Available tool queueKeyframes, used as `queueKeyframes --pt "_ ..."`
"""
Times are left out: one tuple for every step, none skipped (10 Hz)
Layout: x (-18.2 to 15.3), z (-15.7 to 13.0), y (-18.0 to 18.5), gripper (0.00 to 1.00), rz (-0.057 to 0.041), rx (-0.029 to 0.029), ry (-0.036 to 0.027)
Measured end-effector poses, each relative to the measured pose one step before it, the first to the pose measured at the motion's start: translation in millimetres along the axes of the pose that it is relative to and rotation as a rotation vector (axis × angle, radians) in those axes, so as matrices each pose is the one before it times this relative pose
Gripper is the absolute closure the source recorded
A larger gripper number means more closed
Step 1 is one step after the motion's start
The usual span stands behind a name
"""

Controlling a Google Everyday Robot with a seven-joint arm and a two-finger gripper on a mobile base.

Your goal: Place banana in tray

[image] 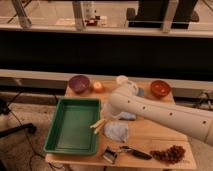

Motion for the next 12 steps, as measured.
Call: queueKeyframes --pt "-8.76 3.81 -7.18 1.0 -0.02205 -0.00488 -0.00701" --pt "-8.95 3.75 -7.25 1.0 -0.01957 -0.00241 -0.00966" --pt "-7.13 3.33 -6.2 1.0 -0.01822 -0.00133 -0.00954" --pt "-9.46 5.94 -8.02 1.0 -0.02591 -0.00333 -0.01551" --pt "-4.99 3.55 -5.06 1.0 -0.01401 -0.00142 -0.00829" --pt "-4.22 2.94 -4.95 1.0 -0.01416 -0.00091 -0.00709" --pt "-4.09 2.31 -5.61 1.0 -0.01418 0.00049 -0.00393" --pt "-5.63 2.62 -7.0 1.0 -0.01919 0.00031 -0.00155" --pt "-8.35 3.8 -9.2 1.0 -0.02176 0.00074 -0.00653" --pt "-6.41 2.55 -6.49 1.0 -0.01273 0.00055 -0.00793" --pt "-2.49 2.17 -4.3 1.0 -0.01135 0.00201 -0.00461" --pt "-4.03 2.12 -4.13 1.0 -0.0122 0.00188 -0.01015"
